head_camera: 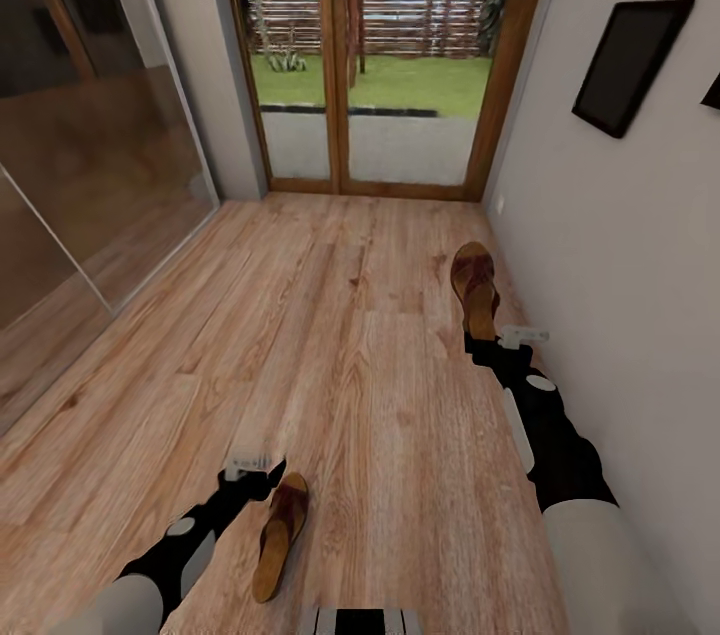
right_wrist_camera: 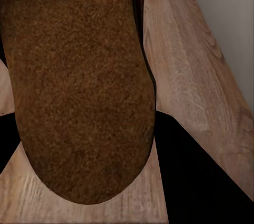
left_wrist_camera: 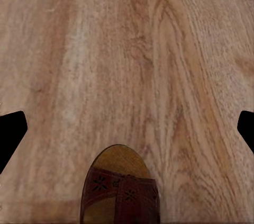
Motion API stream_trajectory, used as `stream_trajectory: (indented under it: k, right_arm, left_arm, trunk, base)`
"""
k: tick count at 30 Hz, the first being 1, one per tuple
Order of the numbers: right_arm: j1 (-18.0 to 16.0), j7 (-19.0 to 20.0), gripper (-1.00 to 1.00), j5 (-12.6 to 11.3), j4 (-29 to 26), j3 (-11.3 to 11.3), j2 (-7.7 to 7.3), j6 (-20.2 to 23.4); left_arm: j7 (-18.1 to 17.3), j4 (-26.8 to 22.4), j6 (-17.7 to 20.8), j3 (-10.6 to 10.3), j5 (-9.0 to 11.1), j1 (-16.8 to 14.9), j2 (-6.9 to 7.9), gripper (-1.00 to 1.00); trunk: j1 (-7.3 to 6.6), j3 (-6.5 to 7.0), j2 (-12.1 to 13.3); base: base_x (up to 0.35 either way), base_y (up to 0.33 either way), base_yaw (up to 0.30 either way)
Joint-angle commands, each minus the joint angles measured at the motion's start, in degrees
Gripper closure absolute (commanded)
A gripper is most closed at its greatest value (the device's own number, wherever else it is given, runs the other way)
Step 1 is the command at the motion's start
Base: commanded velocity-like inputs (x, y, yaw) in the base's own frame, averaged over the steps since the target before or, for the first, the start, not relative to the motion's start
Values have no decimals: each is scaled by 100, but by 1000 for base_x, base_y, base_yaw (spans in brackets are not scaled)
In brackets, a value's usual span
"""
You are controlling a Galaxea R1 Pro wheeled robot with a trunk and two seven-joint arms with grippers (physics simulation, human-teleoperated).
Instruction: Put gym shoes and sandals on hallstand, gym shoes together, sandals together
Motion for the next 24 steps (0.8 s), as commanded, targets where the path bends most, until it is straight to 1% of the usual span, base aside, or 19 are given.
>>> stream_trajectory:
  k: [1, 3, 7, 14, 24]
  right_arm:
    - [-3, -8, 100, 4, -10, -7, 5, 35]
    - [-3, -8, 100, 4, -10, -7, 5, 35]
    - [-3, -8, 100, 4, -10, -7, 3, 35]
    - [-3, -8, 100, 4, -10, -8, -3, 35]
    - [-3, -8, 100, 4, -10, -15, -4, 35]
  left_arm:
    - [-10, 106, -184, 48, -21, -5, -2, -100]
    - [22, 230, -392, 48, -21, -5, 11, -100]
    - [48, 362, -591, 46, -21, -5, 50, -100]
    - [54, 421, -648, 47, -25, -5, 76, -100]
    - [47, 677, -675, 39, -34, -5, 79, -100]
  trunk:
    - [1, -37, -4]
    - [6, -100, -6]
    - [16, -225, -12]
    - [34, -446, -21]
    - [60, -759, -35]
  base:
    - [0, 0, 0]
    - [0, 0, 0]
    - [0, 0, 0]
    - [0, 0, -48]
    - [0, 0, -112]
